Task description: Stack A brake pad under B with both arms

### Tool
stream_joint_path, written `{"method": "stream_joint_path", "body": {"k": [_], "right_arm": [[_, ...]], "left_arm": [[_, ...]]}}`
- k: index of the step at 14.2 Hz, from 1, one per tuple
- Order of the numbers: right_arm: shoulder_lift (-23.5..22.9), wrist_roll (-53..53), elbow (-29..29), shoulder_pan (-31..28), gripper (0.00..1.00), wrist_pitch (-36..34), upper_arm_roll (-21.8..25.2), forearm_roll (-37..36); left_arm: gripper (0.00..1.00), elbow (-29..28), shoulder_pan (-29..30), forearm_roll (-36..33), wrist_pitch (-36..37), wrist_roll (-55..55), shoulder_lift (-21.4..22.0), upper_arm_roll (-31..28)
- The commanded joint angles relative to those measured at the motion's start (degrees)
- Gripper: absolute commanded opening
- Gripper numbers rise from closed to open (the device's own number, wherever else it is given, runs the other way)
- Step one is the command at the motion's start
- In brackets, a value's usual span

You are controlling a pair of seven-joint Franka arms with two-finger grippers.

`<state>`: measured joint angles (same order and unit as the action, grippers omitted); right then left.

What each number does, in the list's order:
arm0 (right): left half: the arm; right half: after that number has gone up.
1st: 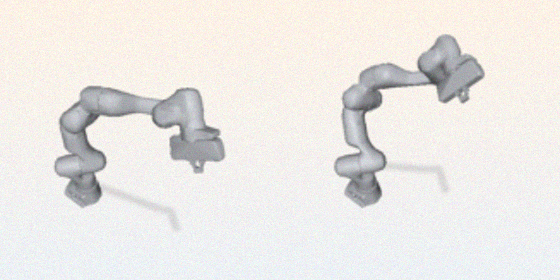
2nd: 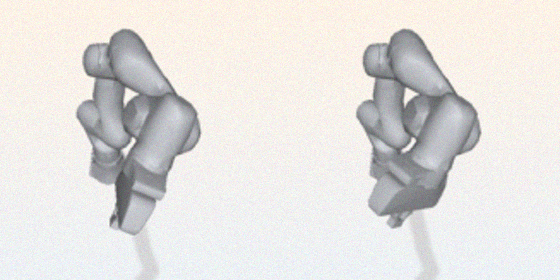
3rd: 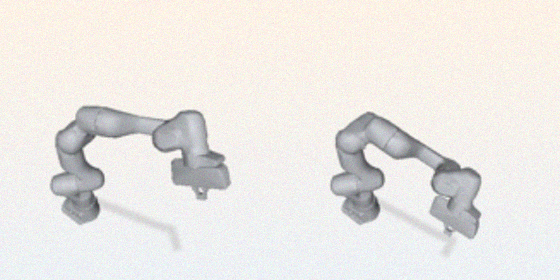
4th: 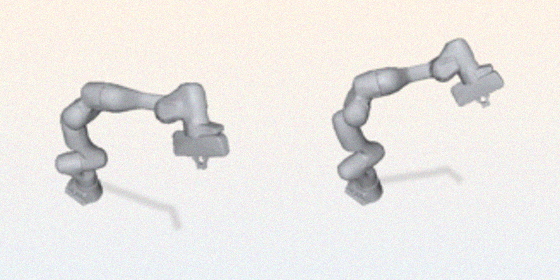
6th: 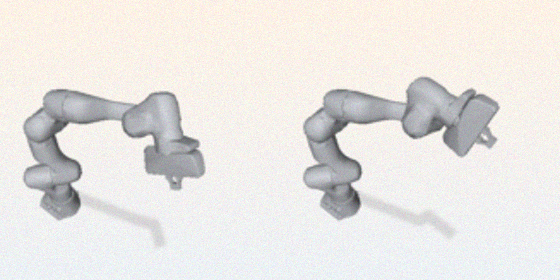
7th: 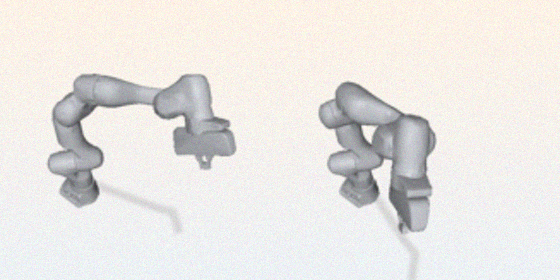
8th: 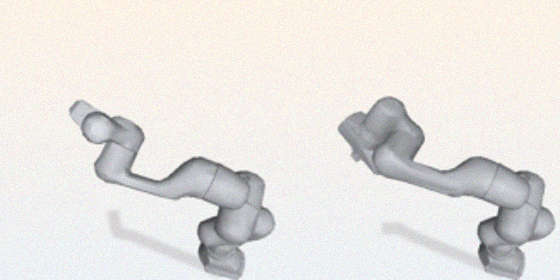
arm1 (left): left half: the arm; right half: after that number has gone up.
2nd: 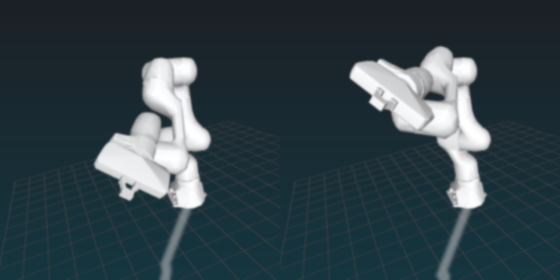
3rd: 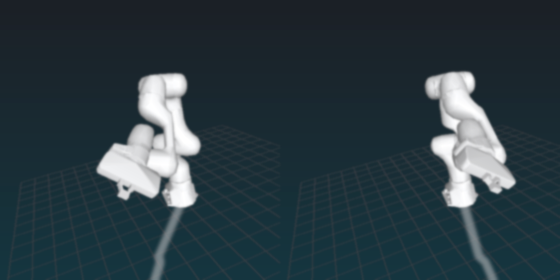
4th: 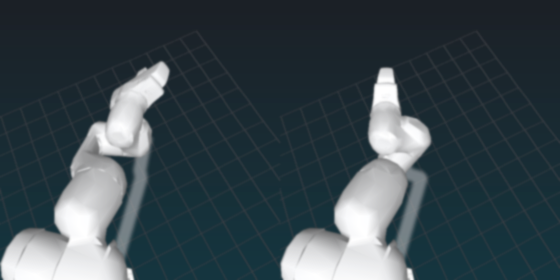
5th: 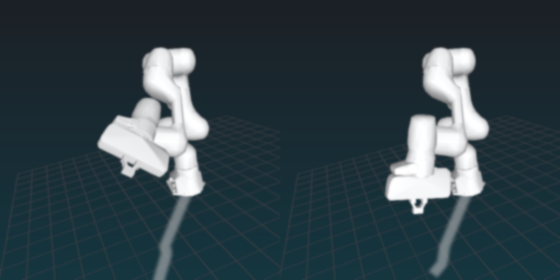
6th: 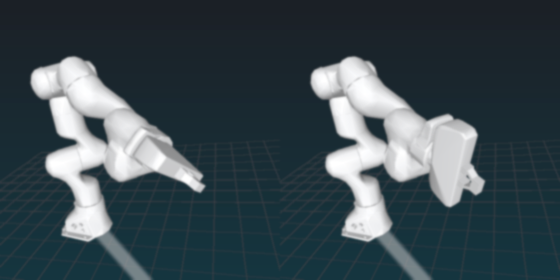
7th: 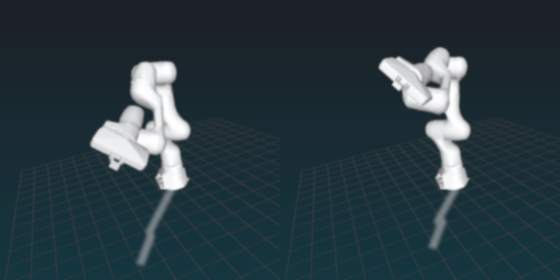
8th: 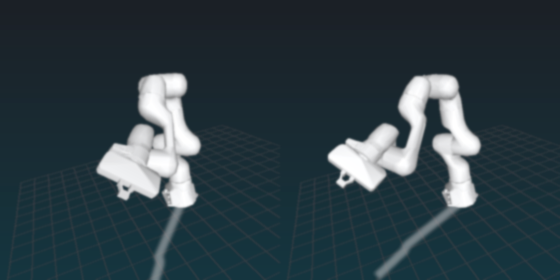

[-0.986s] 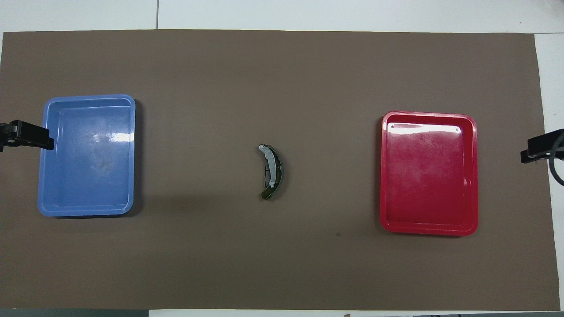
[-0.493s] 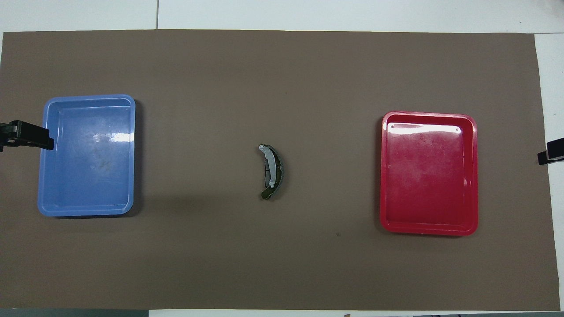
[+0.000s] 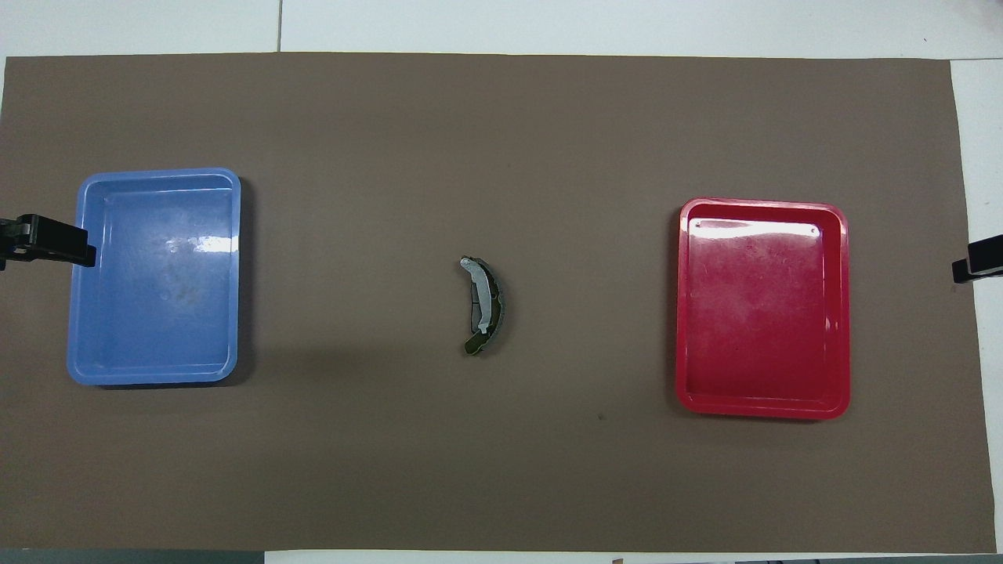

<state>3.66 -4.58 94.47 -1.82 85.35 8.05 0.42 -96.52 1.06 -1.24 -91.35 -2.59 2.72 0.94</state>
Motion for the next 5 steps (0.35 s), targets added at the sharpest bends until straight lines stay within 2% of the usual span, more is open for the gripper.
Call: {"method": "stream_joint_path", "body": {"k": [1,5], "right_arm": [[0.4,-1.1,0.8,-0.1,1.00,1.9,-0.6,-1.8],[0.4,-1.2,0.8,-0.1,1.00,1.9,-0.7,-2.0]], "left_arm": [[0.99,-1.5,0.4,-0.8,0.3,-0.4,1.5,0.2],[0.99,-1.5,0.4,-0.9,0.3,-0.4,1.5,0.2]]}}
